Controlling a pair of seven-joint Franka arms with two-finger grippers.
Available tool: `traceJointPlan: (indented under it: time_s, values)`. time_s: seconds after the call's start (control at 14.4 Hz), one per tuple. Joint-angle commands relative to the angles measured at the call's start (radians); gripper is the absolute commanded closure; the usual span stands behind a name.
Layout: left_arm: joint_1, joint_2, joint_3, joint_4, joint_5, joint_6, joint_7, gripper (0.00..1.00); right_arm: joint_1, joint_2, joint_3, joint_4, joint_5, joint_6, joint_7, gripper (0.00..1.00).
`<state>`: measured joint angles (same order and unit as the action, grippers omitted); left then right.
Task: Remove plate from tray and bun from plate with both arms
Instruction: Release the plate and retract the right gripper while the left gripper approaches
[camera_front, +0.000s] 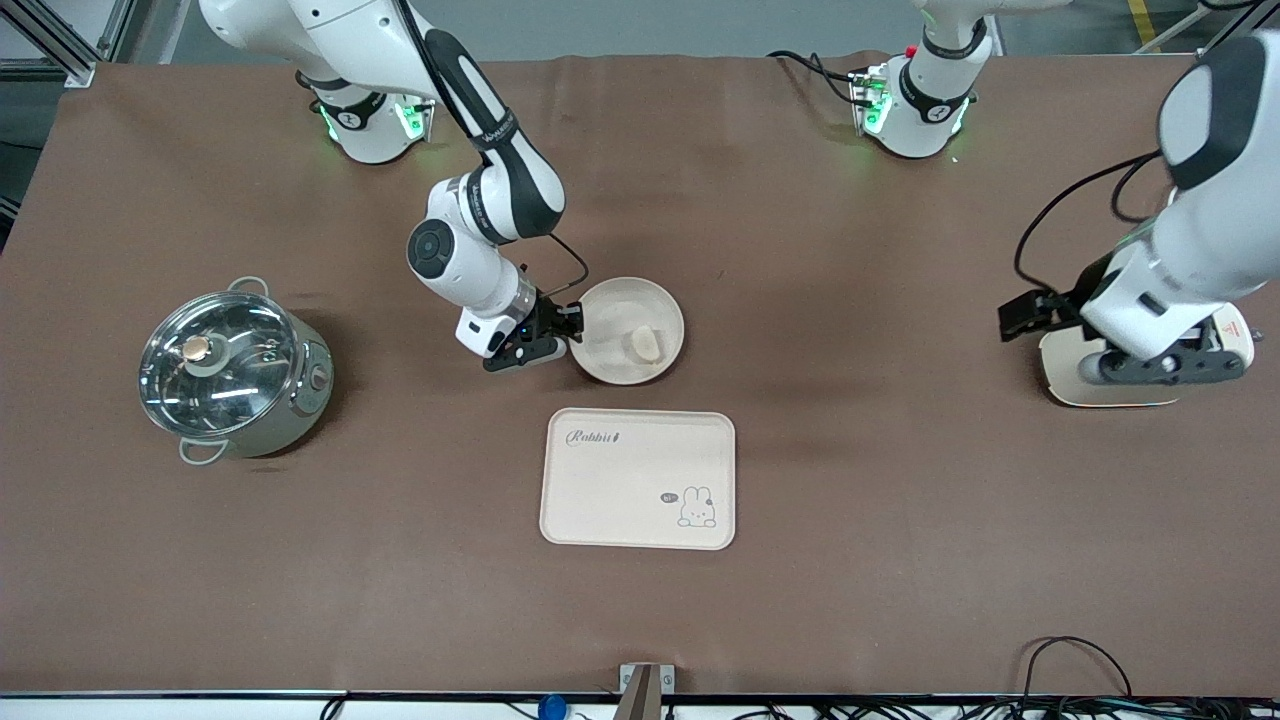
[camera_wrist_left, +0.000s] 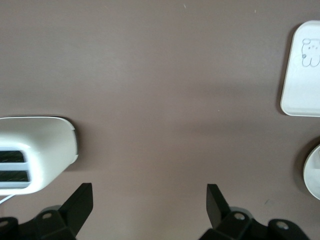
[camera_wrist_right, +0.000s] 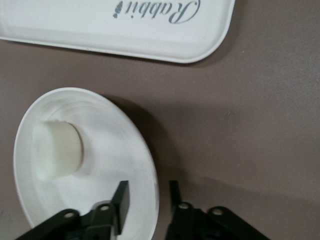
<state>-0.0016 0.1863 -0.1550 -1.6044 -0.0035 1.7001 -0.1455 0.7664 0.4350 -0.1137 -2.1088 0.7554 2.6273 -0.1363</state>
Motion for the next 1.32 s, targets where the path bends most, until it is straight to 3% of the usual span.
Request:
traceJointPlan:
  time_s: [0.0, 0.28, 0.49, 0.83, 1.04, 1.25]
  values:
    - [-0.006, 0.044, -0.012, -0.034, -0.053, 0.042, -0.037, 0.00, -0.045, -0.041, -0.001, 0.019, 0.016, -0.013, -0.014, 0.00]
    - [-0.067, 0.111, -0.041, -0.034, -0.055, 0.084, -0.217, 0.00, -0.159, -0.137, -0.018, 0.041, 0.009, -0.117, -0.017, 0.00]
    - [-0.155, 0.169, -0.041, -0.034, -0.050, 0.143, -0.345, 0.00, -0.293, -0.257, -0.102, 0.068, -0.045, -0.385, -0.022, 0.00]
    - [-0.357, 0.263, -0.041, -0.025, -0.049, 0.258, -0.656, 0.00, -0.422, -0.438, -0.210, 0.163, -0.419, -0.695, -0.013, 0.00]
    - [-0.481, 0.346, -0.040, -0.025, -0.046, 0.387, -0.822, 0.00, -0.496, -0.524, -0.202, 0.231, -0.633, -0.831, -0.011, 0.00]
    - [-0.560, 0.424, -0.040, -0.022, -0.043, 0.512, -0.954, 0.00, -0.609, -0.561, -0.124, 0.346, -0.717, -1.015, -0.013, 0.00]
